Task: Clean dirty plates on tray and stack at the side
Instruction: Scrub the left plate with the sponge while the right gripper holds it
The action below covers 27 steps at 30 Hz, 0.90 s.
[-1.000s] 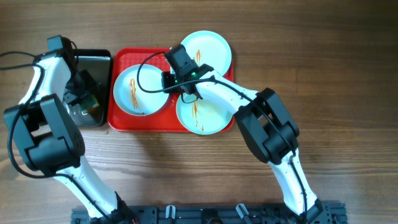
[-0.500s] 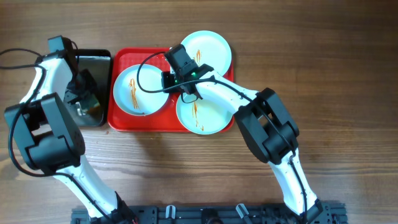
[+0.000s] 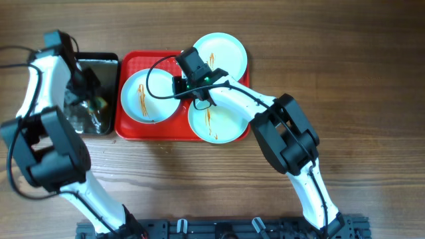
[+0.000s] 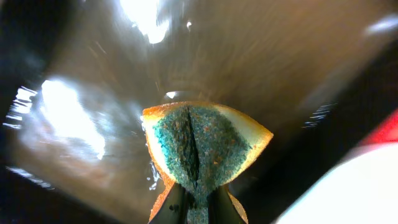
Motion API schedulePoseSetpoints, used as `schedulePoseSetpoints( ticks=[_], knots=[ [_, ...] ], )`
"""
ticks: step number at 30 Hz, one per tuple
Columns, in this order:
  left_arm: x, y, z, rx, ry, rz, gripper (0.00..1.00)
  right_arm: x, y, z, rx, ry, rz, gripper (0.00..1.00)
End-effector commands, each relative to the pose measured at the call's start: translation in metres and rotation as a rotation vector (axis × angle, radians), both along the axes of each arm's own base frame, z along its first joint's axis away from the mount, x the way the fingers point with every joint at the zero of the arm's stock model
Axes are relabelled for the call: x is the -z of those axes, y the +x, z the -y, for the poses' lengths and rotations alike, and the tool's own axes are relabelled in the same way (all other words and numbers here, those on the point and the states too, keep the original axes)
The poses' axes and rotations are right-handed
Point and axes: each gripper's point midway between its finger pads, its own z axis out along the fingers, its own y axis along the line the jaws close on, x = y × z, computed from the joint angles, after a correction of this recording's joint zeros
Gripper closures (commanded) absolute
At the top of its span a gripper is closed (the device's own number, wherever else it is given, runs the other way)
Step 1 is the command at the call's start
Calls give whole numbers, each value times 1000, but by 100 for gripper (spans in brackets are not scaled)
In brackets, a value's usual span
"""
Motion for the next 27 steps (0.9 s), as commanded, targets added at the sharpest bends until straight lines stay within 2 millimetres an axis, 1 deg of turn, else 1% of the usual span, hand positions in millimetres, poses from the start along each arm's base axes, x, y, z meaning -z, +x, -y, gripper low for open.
schedulePoseSetpoints(
  ticks=[1,2,3,5,9,11,13,15,16,18,20,23,24,26,27],
  knots=[
    [-96,19,-2,65,74,235,96,22,-13,-4,-65,-15,-41,92],
    [-105,17,-3,94,94,250,96,22,-14,-4,-68,-12,-42,92],
    [-107,17,-4,128,110,247,96,21,-14,-4,-75,-13,-38,92],
    [-104,17,-2,163,102,236,96,20,-16,-7,-92,-3,-40,92],
    [-102,23,36,218,-62,276,96,19,-15,-7,-94,14,-47,95],
    [-94,22,54,183,-107,260,96,18,-9,-4,-61,28,-53,96],
    [-81,19,69,162,-125,235,96,17,-3,-1,-8,29,-56,96],
    [-55,16,89,134,-138,207,96,18,2,4,38,25,-58,96],
    [-38,13,100,125,-139,197,96,17,4,5,42,29,-55,96],
    [-11,10,121,147,-142,199,96,17,6,7,46,29,-55,96],
    [13,8,125,123,-59,216,96,17,6,7,45,34,-54,96],
    [32,12,138,159,-40,284,96,16,7,6,45,38,-49,95],
    [37,12,138,162,-24,295,96,16,7,6,46,38,-49,96],
    [49,2,131,156,33,277,96,16,7,6,45,36,-50,96],
    [51,-2,131,156,33,259,96,16,7,6,45,36,-50,95]
  ],
)
